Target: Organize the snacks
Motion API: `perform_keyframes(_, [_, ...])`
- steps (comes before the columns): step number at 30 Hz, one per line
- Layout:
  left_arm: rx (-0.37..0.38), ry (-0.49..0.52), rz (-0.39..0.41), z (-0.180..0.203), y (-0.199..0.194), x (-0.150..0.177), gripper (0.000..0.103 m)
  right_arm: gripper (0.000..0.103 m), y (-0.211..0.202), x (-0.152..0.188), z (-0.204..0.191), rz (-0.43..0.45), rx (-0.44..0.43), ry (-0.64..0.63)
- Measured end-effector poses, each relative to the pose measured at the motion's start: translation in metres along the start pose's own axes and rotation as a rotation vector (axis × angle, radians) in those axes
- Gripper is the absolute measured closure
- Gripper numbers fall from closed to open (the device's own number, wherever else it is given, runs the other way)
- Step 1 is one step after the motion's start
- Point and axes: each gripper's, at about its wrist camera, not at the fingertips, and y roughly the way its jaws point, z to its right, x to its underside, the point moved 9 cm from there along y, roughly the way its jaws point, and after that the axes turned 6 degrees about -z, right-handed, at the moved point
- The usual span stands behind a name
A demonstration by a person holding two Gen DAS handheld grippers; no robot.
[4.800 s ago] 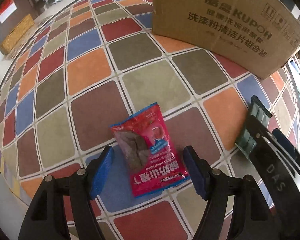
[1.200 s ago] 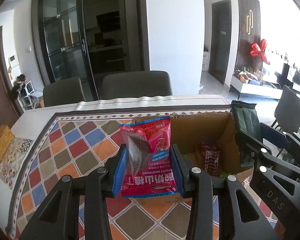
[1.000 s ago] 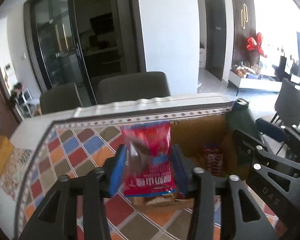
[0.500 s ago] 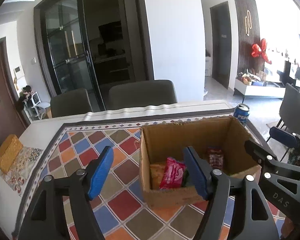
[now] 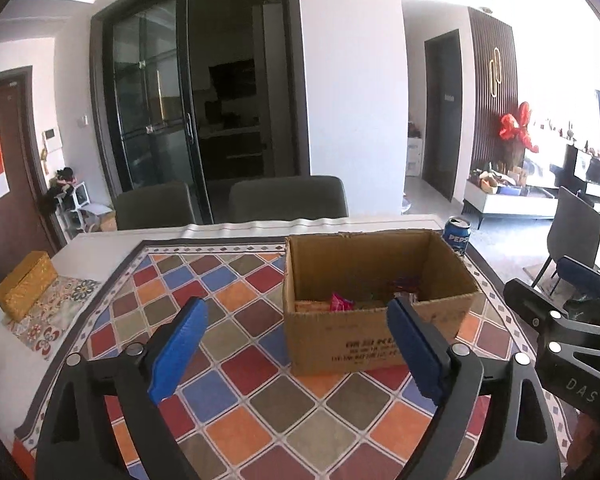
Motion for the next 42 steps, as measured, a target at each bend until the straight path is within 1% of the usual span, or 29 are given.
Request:
perform_keyframes(6, [0.016,-0.018,0.029,0.000,-0.036,0.012,0.005,0.019,-0.031,0.015,-0.002,0.020,-0.013,0.015])
perform_keyframes(9, [0.023,-0.024,0.040,-0.001,-0.052,0.020,0.004,0.019,-0.046,0.022,-0.002,0.031,-0.027,0.029])
perform_keyframes(15, [0.034,-0.041,0.041,-0.002,-0.070,0.031,0.004,0.018,-0.066,0.031,-0.001,0.044,-0.043,0.038])
perform_keyframes(19, [0.022,-0.034,0.053,-0.002,-0.081,0.035,0.004,0.018,-0.076,0.038,-0.003,0.052,-0.041,0.035])
perform_keyframes(30, [0.004,-0.038,0.100,-0.006,-0.112,0.041,0.001,0.018,-0.097,0.047,-0.006,0.080,-0.035,0.023])
perform_keyframes(42, [0.001,-0.049,0.132,-0.007,-0.125,0.042,0.000,0.018,-0.106,0.051,-0.012,0.098,-0.052,0.016])
